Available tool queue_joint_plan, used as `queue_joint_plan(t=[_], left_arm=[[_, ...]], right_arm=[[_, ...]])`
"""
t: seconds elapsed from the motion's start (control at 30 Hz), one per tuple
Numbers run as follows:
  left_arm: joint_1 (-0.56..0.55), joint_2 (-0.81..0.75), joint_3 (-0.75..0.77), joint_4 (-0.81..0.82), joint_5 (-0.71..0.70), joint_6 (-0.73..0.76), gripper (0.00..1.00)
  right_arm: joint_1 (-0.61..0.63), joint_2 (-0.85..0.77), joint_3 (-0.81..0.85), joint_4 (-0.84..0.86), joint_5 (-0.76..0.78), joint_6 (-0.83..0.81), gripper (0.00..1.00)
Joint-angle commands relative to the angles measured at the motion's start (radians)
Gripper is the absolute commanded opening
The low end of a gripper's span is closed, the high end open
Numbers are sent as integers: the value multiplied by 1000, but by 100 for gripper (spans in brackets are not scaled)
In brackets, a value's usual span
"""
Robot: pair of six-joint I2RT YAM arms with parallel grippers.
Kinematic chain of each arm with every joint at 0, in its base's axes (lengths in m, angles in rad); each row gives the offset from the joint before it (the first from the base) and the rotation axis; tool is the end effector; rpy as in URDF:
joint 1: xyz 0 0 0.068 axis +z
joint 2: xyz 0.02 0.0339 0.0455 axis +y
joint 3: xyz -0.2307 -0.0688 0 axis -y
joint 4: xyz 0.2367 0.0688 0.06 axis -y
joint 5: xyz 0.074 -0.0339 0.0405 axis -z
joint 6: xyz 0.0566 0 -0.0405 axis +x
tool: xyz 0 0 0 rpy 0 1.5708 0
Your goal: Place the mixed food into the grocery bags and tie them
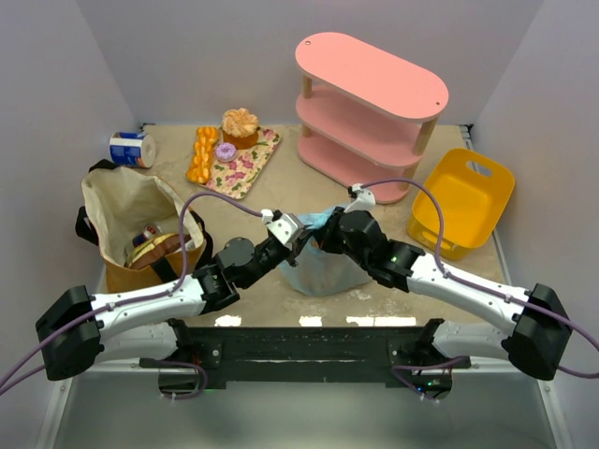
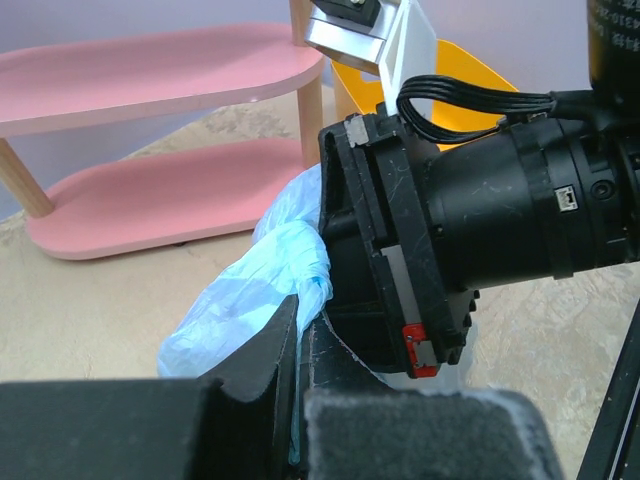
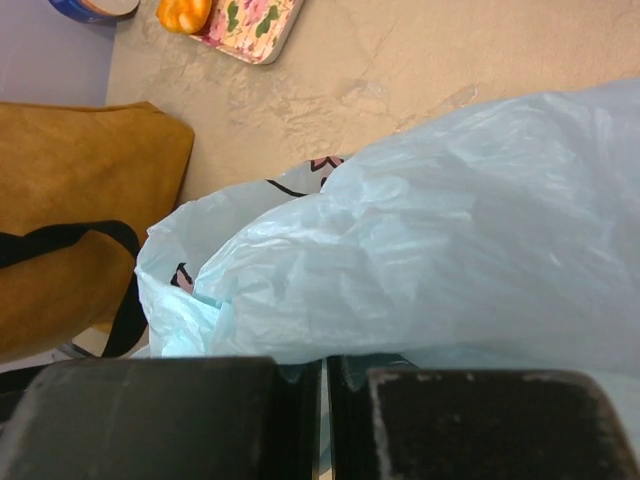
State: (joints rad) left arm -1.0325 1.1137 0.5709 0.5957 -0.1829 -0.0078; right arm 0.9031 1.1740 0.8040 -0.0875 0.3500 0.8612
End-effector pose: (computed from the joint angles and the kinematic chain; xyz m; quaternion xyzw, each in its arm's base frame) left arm 0.1531 -0.2363 0.2565 0.2782 0.6298 -0.3046 0.6582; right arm 0.1931 0.2136 0.2404 0.0745 0.8378 0.3078 0.4448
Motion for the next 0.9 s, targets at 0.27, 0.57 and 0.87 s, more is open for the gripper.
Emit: queue_joint_plan(t=[0.27, 0.57, 0.87], left_arm=[[-1, -51, 9, 35, 0, -35, 0], [-1, -46, -8, 70, 39, -87, 0], [2, -80, -68, 116, 62, -89, 0]], right_arm=[[3, -19, -14, 198, 210, 41, 0], [-6, 110, -66, 443, 184, 21, 0], [-99, 271, -105, 761, -149, 41, 0]])
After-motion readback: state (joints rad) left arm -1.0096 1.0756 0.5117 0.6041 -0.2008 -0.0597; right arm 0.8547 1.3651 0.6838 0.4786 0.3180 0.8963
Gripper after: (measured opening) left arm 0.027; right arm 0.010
